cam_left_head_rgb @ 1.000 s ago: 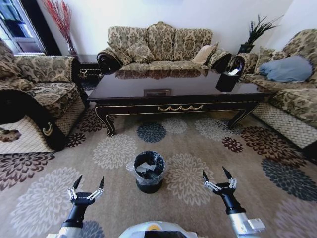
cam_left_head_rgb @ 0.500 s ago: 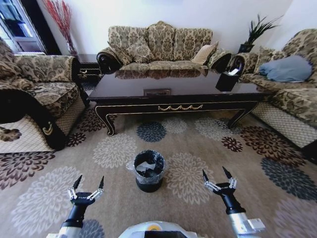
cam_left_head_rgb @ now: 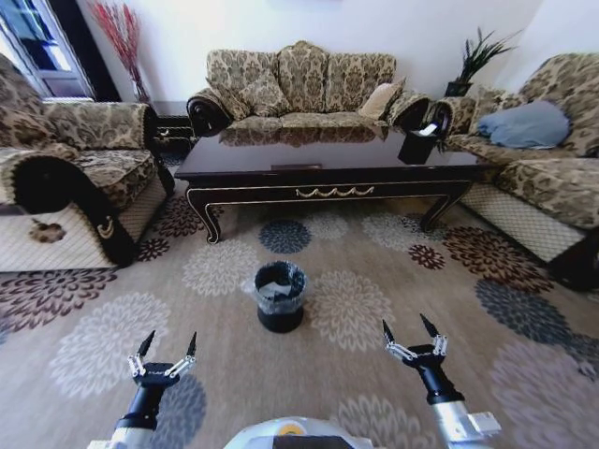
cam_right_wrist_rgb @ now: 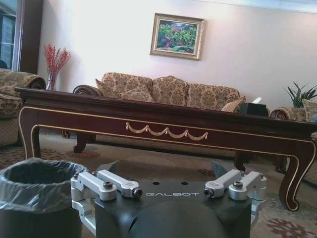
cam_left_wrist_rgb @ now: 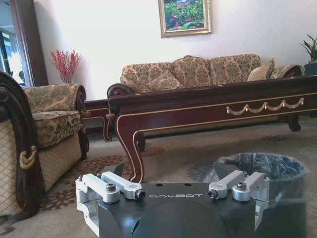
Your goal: Move to the front of the table and pick up the trash from the floor, then place it into the trash bin.
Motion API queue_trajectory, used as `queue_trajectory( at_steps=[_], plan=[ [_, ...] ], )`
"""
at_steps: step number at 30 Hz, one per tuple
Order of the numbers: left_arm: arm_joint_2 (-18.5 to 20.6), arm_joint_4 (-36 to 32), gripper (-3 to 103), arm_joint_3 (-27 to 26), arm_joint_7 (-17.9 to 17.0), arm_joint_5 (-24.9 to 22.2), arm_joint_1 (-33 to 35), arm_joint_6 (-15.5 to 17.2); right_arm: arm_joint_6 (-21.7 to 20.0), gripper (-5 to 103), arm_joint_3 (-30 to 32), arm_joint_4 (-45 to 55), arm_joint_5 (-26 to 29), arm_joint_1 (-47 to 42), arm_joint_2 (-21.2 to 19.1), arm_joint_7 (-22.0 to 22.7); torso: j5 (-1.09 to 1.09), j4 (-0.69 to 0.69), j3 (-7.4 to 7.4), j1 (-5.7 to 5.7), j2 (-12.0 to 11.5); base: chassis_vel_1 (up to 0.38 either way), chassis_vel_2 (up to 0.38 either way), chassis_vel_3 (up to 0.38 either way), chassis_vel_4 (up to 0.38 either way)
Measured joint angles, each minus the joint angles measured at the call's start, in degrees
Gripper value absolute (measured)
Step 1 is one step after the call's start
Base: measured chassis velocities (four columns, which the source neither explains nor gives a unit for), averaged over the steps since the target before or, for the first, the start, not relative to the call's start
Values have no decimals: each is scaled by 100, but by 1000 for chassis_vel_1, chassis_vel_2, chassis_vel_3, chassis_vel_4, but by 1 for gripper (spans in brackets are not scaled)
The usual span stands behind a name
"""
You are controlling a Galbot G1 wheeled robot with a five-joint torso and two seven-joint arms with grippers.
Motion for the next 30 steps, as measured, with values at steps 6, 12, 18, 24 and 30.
queue_trajectory(
  at_steps=[6, 12, 18, 24, 30],
  plan=[
    [0, 0, 100, 0, 0, -1, 0, 0, 0, 100, 0, 0, 0, 0, 0, 1, 0, -1, 0, 0, 0, 349, -364, -364, 344],
    [0, 1, 100, 0, 0, -1, 0, 1, -1, 100, 0, 0, 0, 0, 0, 1, 0, -1, 0, -1, 0, 364, -359, -352, 364],
    [0, 1, 100, 0, 0, -1, 0, 1, -1, 100, 0, 0, 0, 0, 0, 1, -1, -1, 0, -1, 0, 345, -349, -329, 342],
    [0, 1, 100, 0, 0, -1, 0, 1, -1, 100, 0, -1, 0, 0, 0, 1, 0, 0, 0, -1, 0, 316, -320, -309, 312],
    [0, 1, 100, 0, 0, -1, -1, 0, -1, 100, 0, -1, 0, 0, 0, 1, 2, -1, 1, 0, 0, 297, -302, -327, 315]
  ],
)
